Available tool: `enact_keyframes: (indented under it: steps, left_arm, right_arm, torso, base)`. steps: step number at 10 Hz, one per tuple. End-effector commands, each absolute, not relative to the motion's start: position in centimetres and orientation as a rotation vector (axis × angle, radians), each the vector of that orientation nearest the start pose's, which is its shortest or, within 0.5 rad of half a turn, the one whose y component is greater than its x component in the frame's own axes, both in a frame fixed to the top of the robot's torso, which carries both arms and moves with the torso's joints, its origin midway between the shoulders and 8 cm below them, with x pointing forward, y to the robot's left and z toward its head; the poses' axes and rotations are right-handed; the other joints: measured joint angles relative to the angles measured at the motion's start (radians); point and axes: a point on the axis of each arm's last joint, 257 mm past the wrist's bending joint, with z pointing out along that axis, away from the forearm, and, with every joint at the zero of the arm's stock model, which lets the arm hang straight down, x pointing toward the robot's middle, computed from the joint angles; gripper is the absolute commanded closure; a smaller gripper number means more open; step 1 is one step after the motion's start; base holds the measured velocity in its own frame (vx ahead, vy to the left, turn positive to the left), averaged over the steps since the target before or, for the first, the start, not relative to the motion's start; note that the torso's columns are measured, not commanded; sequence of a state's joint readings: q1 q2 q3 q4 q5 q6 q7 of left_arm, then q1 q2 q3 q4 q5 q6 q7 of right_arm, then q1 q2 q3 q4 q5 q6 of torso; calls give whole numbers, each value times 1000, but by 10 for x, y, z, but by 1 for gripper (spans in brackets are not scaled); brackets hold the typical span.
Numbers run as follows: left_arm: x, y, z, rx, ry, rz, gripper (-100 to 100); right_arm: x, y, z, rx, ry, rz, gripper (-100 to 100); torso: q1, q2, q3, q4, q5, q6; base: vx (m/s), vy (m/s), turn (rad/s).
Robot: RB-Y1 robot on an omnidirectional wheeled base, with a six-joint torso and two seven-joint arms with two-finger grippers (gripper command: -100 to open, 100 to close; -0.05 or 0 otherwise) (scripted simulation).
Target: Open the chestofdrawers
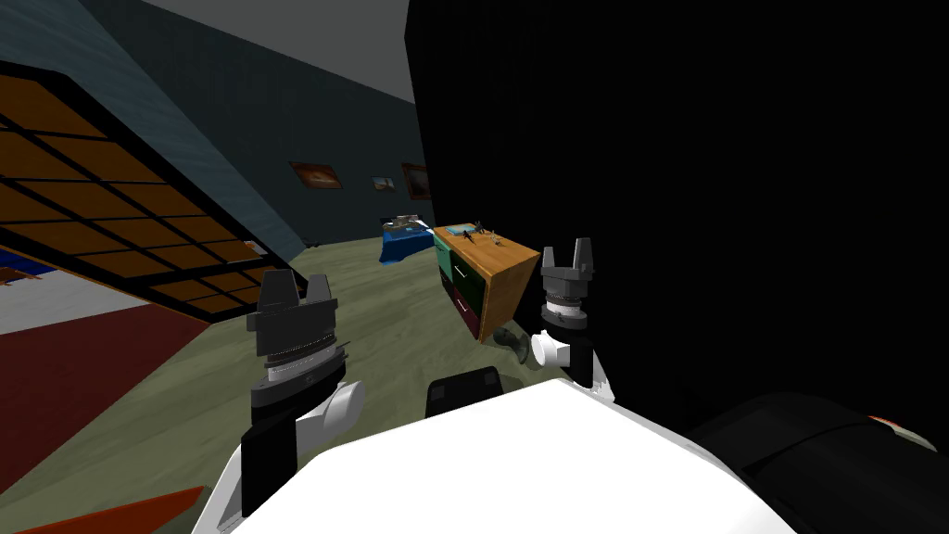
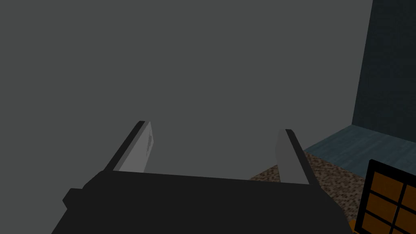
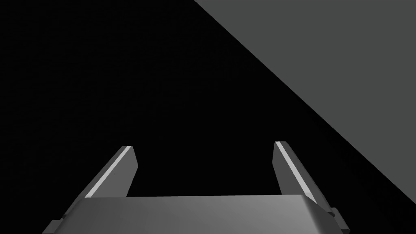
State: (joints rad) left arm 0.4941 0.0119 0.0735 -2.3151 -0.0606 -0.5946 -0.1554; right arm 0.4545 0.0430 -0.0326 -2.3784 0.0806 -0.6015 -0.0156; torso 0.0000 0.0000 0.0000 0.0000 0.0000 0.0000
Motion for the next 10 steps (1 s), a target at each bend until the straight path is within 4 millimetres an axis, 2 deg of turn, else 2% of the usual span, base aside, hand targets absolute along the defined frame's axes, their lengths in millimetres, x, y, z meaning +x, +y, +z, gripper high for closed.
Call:
enact_keyframes:
  steps: [1,9,10]
  left_arm:
    - [317,285,59,-437,593,-1076,0]
    - [317,285,59,-437,593,-1076,0]
    - [317,285,59,-437,593,-1076,0]
  right_arm:
    - [302,-269,96,444,455,1292,0]
    - [302,-269,96,443,455,1292,0]
    - [306,-263,91,414,507,1285,-100]
  torso:
    - [0,40,-82,41,0,0]
    - [0,618,-1234,617,0,0]
    - [0,691,-1382,691,0,0]
  base:
    - [0,0,0]
    - [0,0,0]
    - [5,6,59]
